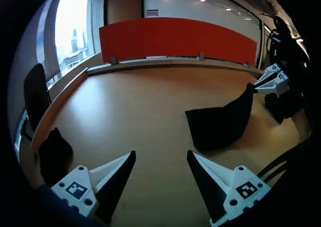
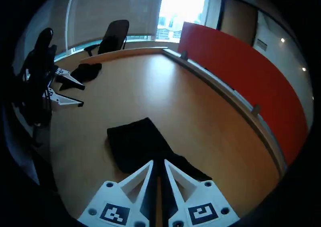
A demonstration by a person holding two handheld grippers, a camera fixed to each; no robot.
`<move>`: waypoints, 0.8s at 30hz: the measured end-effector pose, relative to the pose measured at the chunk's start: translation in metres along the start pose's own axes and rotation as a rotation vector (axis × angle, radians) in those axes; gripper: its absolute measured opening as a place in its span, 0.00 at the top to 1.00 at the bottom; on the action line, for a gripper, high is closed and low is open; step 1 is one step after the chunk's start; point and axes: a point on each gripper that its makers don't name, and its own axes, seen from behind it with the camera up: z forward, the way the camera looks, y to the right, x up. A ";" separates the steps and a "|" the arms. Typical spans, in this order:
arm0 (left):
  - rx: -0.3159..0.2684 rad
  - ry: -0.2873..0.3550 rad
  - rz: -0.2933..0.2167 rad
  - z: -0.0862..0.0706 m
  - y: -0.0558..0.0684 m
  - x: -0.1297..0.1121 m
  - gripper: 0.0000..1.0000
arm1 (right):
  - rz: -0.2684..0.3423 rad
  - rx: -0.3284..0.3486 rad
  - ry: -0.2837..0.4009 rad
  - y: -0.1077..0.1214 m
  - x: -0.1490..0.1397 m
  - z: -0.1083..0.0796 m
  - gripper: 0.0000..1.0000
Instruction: Fold towel
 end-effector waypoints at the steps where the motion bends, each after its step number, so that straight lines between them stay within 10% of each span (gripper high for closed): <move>1: 0.000 0.000 -0.001 0.000 0.000 0.000 0.06 | -0.003 0.007 0.002 -0.002 0.003 0.002 0.96; 24: 0.019 0.016 -0.027 -0.006 -0.011 -0.001 0.06 | -0.073 0.096 0.001 -0.033 0.035 0.033 0.96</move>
